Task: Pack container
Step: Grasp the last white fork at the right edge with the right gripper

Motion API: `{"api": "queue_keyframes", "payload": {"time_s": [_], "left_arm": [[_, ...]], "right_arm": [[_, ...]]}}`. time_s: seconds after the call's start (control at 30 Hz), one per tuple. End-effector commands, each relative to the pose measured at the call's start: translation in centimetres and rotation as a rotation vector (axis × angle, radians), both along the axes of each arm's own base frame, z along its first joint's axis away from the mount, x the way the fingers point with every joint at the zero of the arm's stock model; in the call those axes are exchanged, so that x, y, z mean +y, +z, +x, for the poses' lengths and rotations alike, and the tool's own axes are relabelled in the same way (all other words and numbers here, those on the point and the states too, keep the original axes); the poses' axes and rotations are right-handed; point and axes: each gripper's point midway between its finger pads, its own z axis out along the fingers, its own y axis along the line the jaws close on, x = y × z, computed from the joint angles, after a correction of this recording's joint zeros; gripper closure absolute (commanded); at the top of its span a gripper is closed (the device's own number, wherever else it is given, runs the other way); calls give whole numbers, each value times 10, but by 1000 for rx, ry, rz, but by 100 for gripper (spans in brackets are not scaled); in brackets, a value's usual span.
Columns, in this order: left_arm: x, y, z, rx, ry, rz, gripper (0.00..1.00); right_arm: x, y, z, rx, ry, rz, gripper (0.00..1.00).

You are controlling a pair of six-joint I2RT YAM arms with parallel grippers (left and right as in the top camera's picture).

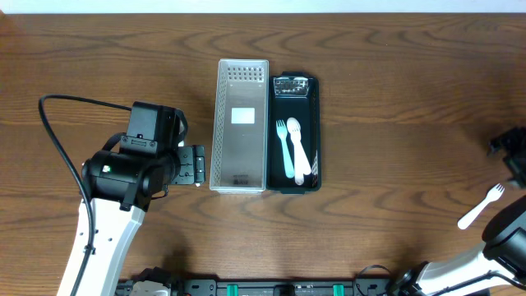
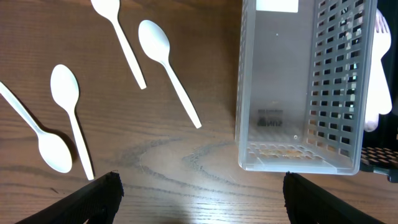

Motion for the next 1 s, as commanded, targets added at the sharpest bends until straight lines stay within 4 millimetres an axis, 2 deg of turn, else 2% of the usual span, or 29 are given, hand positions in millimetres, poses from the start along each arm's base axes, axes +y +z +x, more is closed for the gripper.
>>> {"api": "queue_keyframes", "payload": {"time_s": [0.0,0.13,0.3,0.7,0.97], "left_arm": [[3,2,1,-5,5,15,15],[3,2,1,-5,5,15,15],[3,2,1,-5,5,15,15],[3,2,1,-5,5,15,15],[3,2,1,-5,5,15,15]], "right_arm": [[-5,-20,-18,18,-21,15,23],[-13,-37,-31,14,-14,8,14],[-21,-49,-41,4,-49,-1,7],[-21,-70,-42,-20,-29,-31,7],[-22,-79,-42,-35,-16,-48,12]]}}
